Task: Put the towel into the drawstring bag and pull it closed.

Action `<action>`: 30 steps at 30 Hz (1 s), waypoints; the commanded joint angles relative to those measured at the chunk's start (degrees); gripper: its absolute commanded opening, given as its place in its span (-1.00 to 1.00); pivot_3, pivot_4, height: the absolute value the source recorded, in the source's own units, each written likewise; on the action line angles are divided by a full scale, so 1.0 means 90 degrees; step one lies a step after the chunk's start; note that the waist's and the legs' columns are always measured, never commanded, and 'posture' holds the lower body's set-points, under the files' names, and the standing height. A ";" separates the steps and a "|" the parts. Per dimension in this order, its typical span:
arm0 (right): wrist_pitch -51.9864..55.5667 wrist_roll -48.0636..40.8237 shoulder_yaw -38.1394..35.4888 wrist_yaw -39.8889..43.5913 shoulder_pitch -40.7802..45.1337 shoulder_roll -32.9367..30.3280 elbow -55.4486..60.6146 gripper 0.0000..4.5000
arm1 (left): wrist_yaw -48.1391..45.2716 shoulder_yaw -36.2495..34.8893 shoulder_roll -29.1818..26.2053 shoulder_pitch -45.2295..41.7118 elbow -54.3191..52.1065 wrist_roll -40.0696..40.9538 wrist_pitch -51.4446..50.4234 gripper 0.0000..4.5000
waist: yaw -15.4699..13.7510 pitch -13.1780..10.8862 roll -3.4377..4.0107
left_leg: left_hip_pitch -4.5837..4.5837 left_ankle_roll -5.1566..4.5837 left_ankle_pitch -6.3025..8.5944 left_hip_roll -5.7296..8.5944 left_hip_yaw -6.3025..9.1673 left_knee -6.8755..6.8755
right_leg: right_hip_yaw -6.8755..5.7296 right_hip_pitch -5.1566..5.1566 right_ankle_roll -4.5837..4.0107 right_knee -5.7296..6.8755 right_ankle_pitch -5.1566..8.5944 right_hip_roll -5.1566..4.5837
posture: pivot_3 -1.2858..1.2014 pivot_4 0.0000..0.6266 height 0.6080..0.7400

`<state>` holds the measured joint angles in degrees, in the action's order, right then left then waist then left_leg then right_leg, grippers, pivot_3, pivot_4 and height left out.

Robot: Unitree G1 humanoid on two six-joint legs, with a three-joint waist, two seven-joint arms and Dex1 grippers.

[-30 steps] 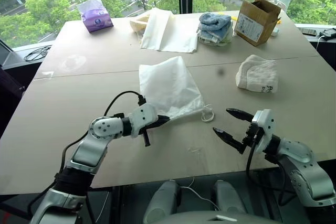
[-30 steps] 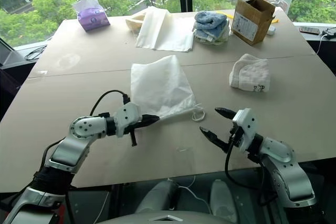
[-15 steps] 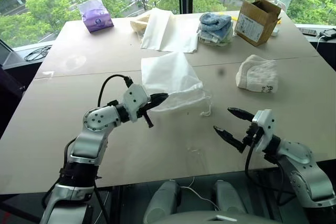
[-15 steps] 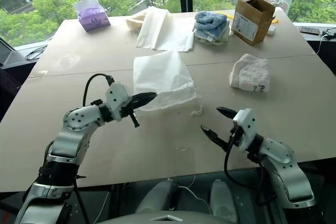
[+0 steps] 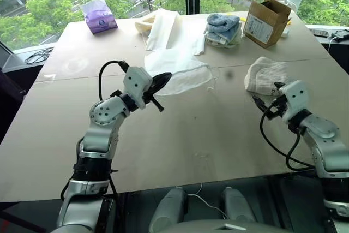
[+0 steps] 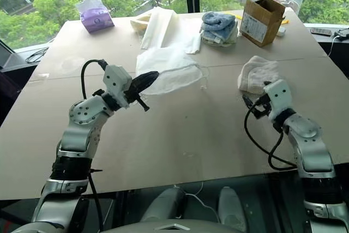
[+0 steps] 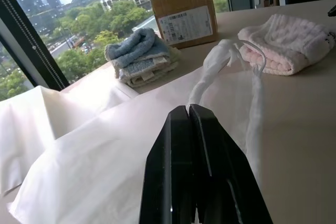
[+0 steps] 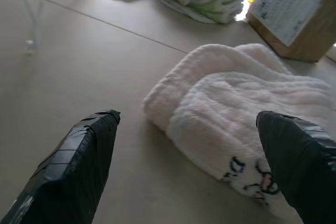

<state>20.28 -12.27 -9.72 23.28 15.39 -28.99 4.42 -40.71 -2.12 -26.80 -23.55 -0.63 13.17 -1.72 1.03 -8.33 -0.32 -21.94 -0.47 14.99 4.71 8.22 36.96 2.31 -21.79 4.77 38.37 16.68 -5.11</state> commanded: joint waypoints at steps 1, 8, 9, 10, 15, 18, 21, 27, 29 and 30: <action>0.0641 -0.0451 -0.0694 -0.0597 0.0870 0.0194 -0.0490 1.00 | 0.0179 -0.0182 0.0019 -0.0152 -0.0133 0.0065 0.0054 -1.00 | 0.0014 0.0000 0.0000 | 0.0001 0.0000 0.0000 0.0000 -0.0001 0.0003 | 0.0002 0.0000 0.0000 0.0006 0.0000 0.0000 | 0.03 -0.52 1.00; 0.1162 -0.1158 -0.1463 -0.0840 0.2160 0.0481 -0.2459 1.00 | 0.0364 -0.0197 0.0041 -0.0235 -0.0087 0.0007 0.0072 -1.00 | 0.0007 0.0000 0.0000 | -0.0002 0.0000 0.0000 0.0001 -0.0002 0.0013 | 0.0002 -0.0002 0.0000 0.0018 0.0000 0.0000 | 0.03 -0.52 1.00; 0.1195 -0.1274 -0.1540 -0.0711 0.2304 0.0471 -0.2821 1.00 | 0.0384 -0.0198 0.0040 -0.0249 -0.0085 0.0007 0.0061 -1.00 | 0.0004 -0.0001 0.0000 | -0.0003 0.0000 0.0000 0.0001 -0.0001 0.0013 | 0.0002 -0.0003 0.0000 0.0017 0.0000 0.0000 | 0.03 -0.52 1.00; 0.1253 -0.1409 -0.1636 -0.0623 0.2467 0.0478 -0.3184 1.00 | 0.0399 -0.0194 0.0040 -0.0258 -0.0081 0.0007 0.0052 -1.00 | 0.0006 -0.0001 0.0000 | -0.0004 -0.0001 0.0000 0.0002 -0.0002 0.0013 | 0.0002 -0.0003 0.0000 0.0017 0.0000 -0.0001 | 0.03 -0.52 1.00; 0.0753 -0.1111 -0.1407 -0.0293 0.3108 0.0328 -0.4906 1.00 | 0.0393 -0.0133 0.0031 -0.0241 -0.0102 0.0021 0.0021 -1.00 | 0.0057 -0.0001 0.0001 | -0.0007 -0.0001 0.0000 0.0002 -0.0005 0.0013 | 0.0005 -0.0009 0.0000 0.0020 0.0000 -0.0001 | 0.03 -0.52 1.00; 0.0631 -0.0956 -0.1117 0.0143 0.3517 0.0421 -0.5646 1.00 | 0.0362 -0.0129 0.0006 -0.0286 -0.0044 0.0029 0.0010 -1.00 | 0.0184 -0.0001 0.0000 | -0.0005 -0.0001 0.0000 0.0002 -0.0010 0.0019 | 0.0009 -0.0008 0.0000 0.0025 0.0000 -0.0001 | 0.03 -0.52 1.00; 0.0476 -0.0761 -0.0869 0.0452 0.3803 0.0558 -0.6144 1.00 | 0.0338 -0.0131 -0.0017 -0.0298 -0.0027 0.0036 -0.0011 -1.00 | 0.0268 -0.0002 -0.0001 | -0.0001 -0.0001 0.0000 0.0000 -0.0018 0.0022 | 0.0017 -0.0008 0.0000 0.0036 0.0000 0.0001 | 0.03 -0.52 1.00; -0.0157 -0.0234 -0.0518 0.0414 0.4093 0.0673 -0.6864 1.00 | 0.0012 0.0069 -0.0249 -0.0064 -0.0093 -0.0095 0.0018 -1.00 | 0.0411 0.0000 -0.0003 | 0.0010 -0.0001 0.0000 -0.0005 -0.0029 0.0026 | 0.0030 -0.0009 0.0000 0.0052 0.0000 0.0006 | 0.03 -0.52 1.00; -0.0289 -0.0254 -0.0596 0.0340 0.4135 0.0714 -0.7001 1.00 | -0.0488 0.0118 -0.0299 0.0091 -0.0193 0.0377 -0.0346 -1.00 | 0.0444 0.0000 -0.0003 | 0.0015 -0.0001 0.0000 -0.0005 -0.0035 0.0027 | 0.0037 -0.0008 0.0000 0.0055 0.0000 0.0006 | 0.03 -0.52 1.00; -0.0322 -0.0259 -0.0625 0.0313 0.4147 0.0725 -0.7040 1.00 | -0.0622 0.0156 -0.0330 0.0127 -0.0221 0.0431 -0.0417 -0.77 | 0.0449 0.0000 -0.0003 | 0.0015 -0.0001 0.0000 -0.0005 -0.0035 0.0028 | 0.0038 -0.0008 0.0000 0.0055 0.0000 0.0007 | 0.03 -0.52 1.00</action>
<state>17.40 -14.77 -15.53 26.51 52.26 -23.26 -57.35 -43.84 -1.18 -29.00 -22.77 -0.05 14.91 -4.43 5.07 -8.33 -0.35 -21.80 -0.48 14.99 4.66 7.90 37.24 2.66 -21.86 4.77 38.88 16.68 -5.05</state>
